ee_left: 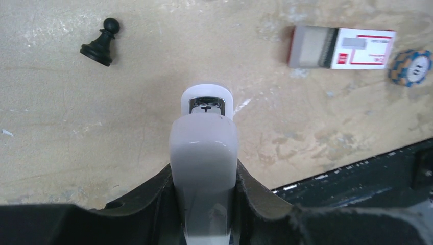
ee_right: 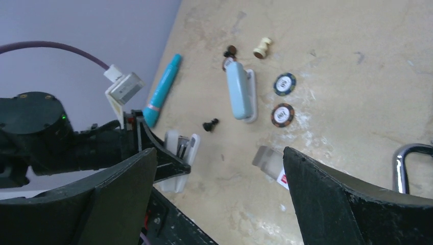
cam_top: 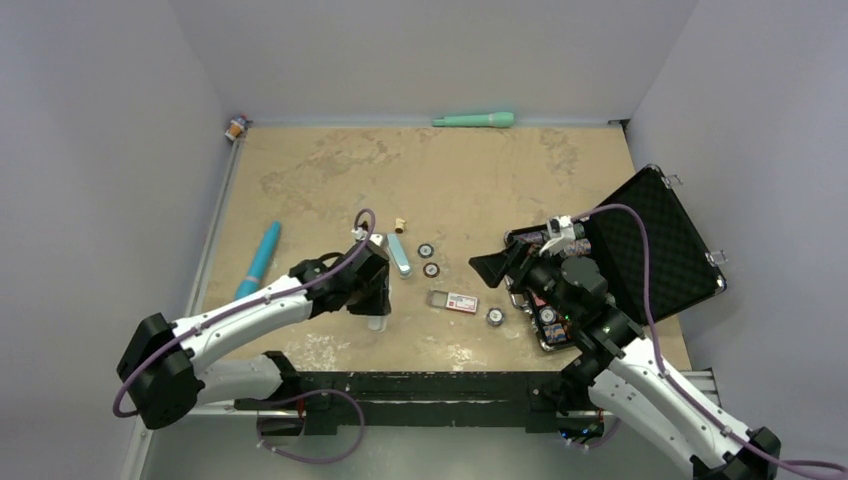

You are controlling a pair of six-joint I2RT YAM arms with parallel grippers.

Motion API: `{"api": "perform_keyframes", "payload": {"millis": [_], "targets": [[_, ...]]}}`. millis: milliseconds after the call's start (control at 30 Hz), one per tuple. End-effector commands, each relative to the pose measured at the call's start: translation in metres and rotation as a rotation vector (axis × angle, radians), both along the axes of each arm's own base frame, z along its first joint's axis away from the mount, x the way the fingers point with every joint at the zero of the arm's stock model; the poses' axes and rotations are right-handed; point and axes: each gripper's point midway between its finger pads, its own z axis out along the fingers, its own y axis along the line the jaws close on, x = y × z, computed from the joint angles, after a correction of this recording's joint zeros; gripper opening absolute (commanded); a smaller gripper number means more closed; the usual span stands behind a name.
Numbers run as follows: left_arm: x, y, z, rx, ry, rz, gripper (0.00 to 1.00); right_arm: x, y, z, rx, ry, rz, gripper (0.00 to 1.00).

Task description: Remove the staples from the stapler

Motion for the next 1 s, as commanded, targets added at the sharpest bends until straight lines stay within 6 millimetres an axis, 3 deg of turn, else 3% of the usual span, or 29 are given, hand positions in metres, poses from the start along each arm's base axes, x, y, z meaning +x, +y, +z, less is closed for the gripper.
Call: {"api": "perform_keyframes", "payload": {"millis": [0, 167, 433, 700, 967], "targets": [[-0.002, -0.018, 0.039, -0.131, -0.053, -0.074, 0.0, -0.016, 0.007, 0.051, 0.216, -0.168, 0.065, 0.99], [-0.014, -0.042, 0.071, -0.329, -0.095, -0.189, 0.0, -0.044, 0.018, 0.078, 0.331, -0.296, 0.221, 0.99], [-0.038, -0.068, 0.131, -0.602, -0.185, -0.386, 0.0, -0.058, 0.043, 0.092, 0.382, -0.346, 0.407, 0.99], [-0.059, -0.077, 0.187, -0.812, -0.27, -0.51, 0.0, -0.067, 0.056, 0.114, 0.433, -0.41, 0.514, 0.99], [-0.055, -0.078, 0.217, -0.885, -0.329, -0.488, 0.0, -0.08, 0.068, 0.134, 0.465, -0.471, 0.603, 0.99]]}}
